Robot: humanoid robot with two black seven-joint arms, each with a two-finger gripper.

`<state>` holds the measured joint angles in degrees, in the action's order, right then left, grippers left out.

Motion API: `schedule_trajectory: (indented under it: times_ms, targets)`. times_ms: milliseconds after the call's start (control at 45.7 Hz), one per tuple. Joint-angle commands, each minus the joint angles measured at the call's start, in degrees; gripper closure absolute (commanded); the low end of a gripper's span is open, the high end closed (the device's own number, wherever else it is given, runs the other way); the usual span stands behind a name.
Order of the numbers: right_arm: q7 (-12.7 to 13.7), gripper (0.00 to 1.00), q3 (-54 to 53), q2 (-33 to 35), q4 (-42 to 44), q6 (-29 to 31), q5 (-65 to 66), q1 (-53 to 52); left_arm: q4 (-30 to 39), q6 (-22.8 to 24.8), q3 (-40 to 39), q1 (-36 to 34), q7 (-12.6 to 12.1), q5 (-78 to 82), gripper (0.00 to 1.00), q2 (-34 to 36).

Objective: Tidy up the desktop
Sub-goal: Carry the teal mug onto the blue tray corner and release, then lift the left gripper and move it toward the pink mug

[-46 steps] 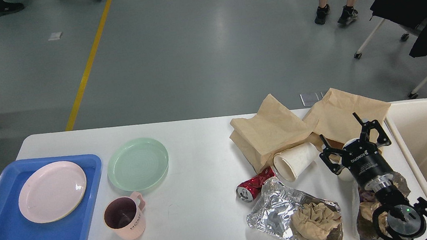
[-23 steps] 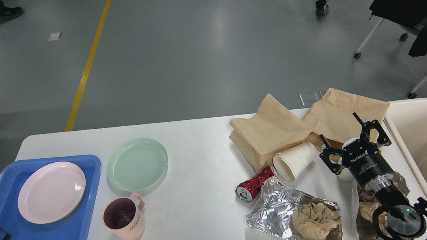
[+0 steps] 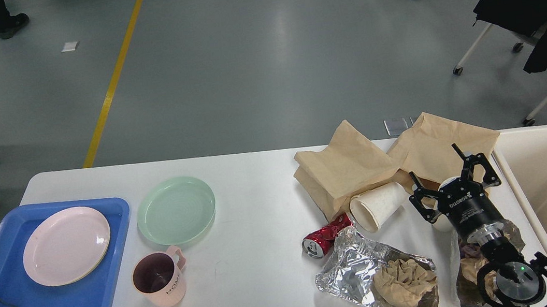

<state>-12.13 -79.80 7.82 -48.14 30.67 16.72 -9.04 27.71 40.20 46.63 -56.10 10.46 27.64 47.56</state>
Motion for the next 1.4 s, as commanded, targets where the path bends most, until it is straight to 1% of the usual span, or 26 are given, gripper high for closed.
schedule_trajectory:
  times_ms: [0, 109, 197, 285, 372, 481, 547, 613, 678, 744, 766, 832, 985, 1072, 1160, 1291, 1379]
  targets:
    - [0.0, 0.0, 0.0, 0.0, -0.02, 0.0, -0.02, 0.08, 2.34, 0.66, 2.24, -1.2, 0.17, -1.62, 0.05, 0.43]
    - [0.0, 0.0, 0.0, 0.0, -0.02, 0.0, -0.02, -0.01, 2.96, 1.89, 4.43, -3.66, 0.26, -2.06, 0.05, 1.4]
    - [0.0, 0.0, 0.0, 0.0, -0.02, 0.0, -0.02, 0.08, 5.15, 2.77, 5.58, -6.56, 0.18, -2.15, 0.05, 3.41]
    - [0.0, 0.0, 0.0, 0.0, -0.02, 0.0, -0.02, -0.01, 7.26, 3.83, 8.91, -9.89, 0.17, -2.15, 0.05, 4.3]
    - [0.0, 0.0, 0.0, 0.0, -0.02, 0.0, 0.06, -0.01, 10.68, 4.88, 13.57, -16.3, 0.26, -2.15, 0.05, 4.21]
    - [0.0, 0.0, 0.0, 0.0, -0.02, 0.0, -0.02, -0.01, 18.59, 4.88, 20.77, -26.67, 0.17, -4.08, 0.05, 3.69]
    - [0.0, 0.0, 0.0, 0.0, -0.02, 0.0, -0.02, -0.01, 22.63, 4.88, 27.53, -34.4, 0.17, -7.24, 0.05, 1.06]
    - [0.0, 0.0, 0.0, 0.0, -0.02, 0.0, -0.02, -0.01, 26.85, 4.97, 34.91, -42.66, 0.0, -10.58, 0.05, -3.42]
    - [0.0, 0.0, 0.0, 0.0, -0.02, 0.0, -0.02, 0.08, 31.24, 5.06, 40.2, -50.05, 0.0, -13.65, 0.05, -8.08]
    - [0.0, 0.0, 0.0, 0.0, -0.02, 0.0, 0.06, 0.08, 36.43, 5.15, 43.72, -56.03, 0.0, -16.64, 0.05, -13.26]
    - [0.0, 0.0, 0.0, 0.0, -0.02, 0.0, -0.02, -0.01, 39.67, 4.97, 45.38, -59.96, 0.0, -18.91, 0.05, -17.63]
    - [0.0, 0.0, 0.0, 0.0, -0.02, 0.0, -0.02, -0.01, 43.11, 4.8, 46.01, -63.95, -0.09, -21.3, 0.05, -21.88]
    - [0.0, 0.0, 0.0, 0.0, -0.02, 0.0, 0.06, -0.01, 53.13, 3.39, 45.84, -74.14, -0.18, -25.44, 0.05, -29.26]
    - [0.0, 0.0, 0.0, 0.0, -0.02, 0.0, -0.02, 0.08, 61.04, -0.03, 45.05, -80.9, -0.53, -27.28, 0.05, -33.66]
    - [0.0, 0.0, 0.0, 0.0, -0.02, 0.0, -0.02, -0.01, 66.58, -3.37, 42.85, -86.18, -1.41, -29.74, 0.05, -37.79]
    - [0.0, 0.0, 0.0, 0.0, 0.06, 0.0, 0.06, 0.08, 70.98, -4.96, 41.0, -90.41, -1.76, -33.26, 0.05, -42.19]
    - [0.0, 0.0, 0.0, 0.0, 0.07, 0.0, -0.02, -0.01, 71.69, -4.96, 40.04, -91.47, -2.2, -35.02, 0.05, -43.51]
